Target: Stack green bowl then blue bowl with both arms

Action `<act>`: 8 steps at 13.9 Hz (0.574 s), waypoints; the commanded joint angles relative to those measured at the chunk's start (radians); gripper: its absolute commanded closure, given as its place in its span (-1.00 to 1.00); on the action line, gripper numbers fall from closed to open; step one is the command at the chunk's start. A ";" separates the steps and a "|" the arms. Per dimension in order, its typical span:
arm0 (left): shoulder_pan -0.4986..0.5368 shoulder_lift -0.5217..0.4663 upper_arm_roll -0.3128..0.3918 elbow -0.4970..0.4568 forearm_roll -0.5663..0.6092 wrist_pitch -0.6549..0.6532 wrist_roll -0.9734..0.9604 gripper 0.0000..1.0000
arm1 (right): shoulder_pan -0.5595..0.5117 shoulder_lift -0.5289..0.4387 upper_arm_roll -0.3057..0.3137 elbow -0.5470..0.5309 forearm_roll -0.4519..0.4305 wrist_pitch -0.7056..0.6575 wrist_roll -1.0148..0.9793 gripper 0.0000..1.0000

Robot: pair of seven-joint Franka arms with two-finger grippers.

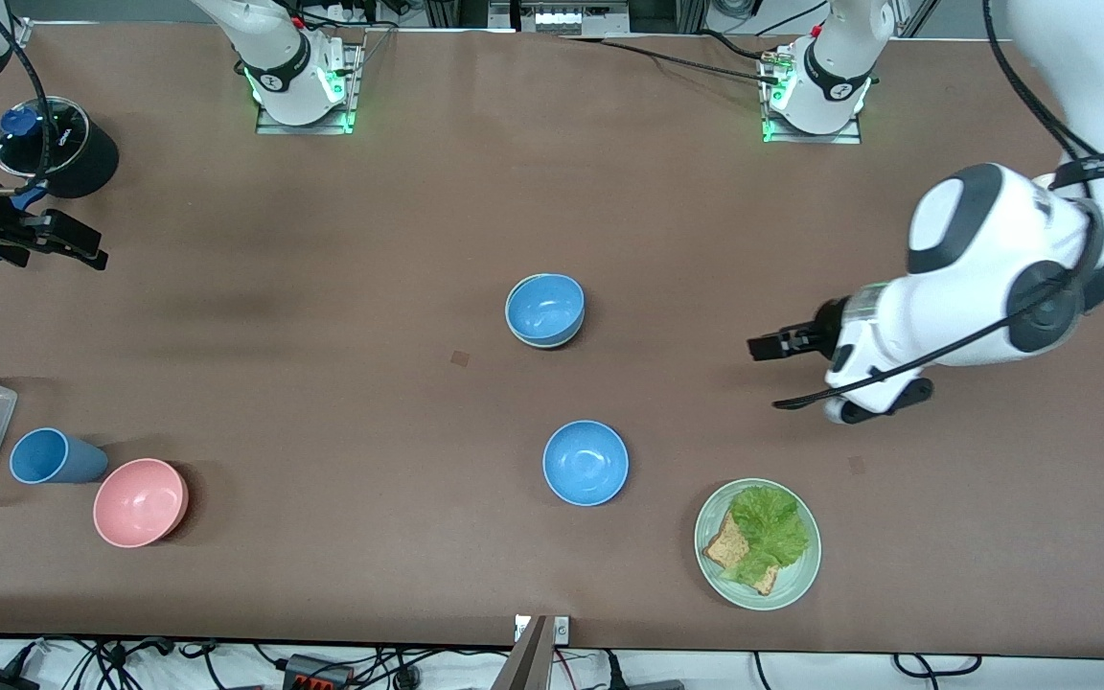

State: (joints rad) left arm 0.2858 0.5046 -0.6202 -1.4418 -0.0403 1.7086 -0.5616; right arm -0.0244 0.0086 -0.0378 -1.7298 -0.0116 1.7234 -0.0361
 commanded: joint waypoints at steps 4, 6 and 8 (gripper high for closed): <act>-0.023 -0.161 0.149 -0.060 -0.001 -0.030 0.303 -1.00 | 0.003 -0.007 0.006 -0.014 -0.014 0.039 -0.004 -1.00; -0.101 -0.274 0.299 -0.162 -0.003 -0.018 0.430 -1.00 | 0.003 -0.007 0.006 -0.016 -0.014 0.038 -0.004 -1.00; -0.134 -0.374 0.384 -0.221 0.000 -0.011 0.506 -1.00 | 0.003 -0.009 0.006 -0.014 -0.013 0.028 -0.004 -1.00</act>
State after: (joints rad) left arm 0.1917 0.2781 -0.3257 -1.5368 -0.0405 1.6766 -0.1372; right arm -0.0235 0.0109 -0.0354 -1.7308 -0.0117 1.7466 -0.0361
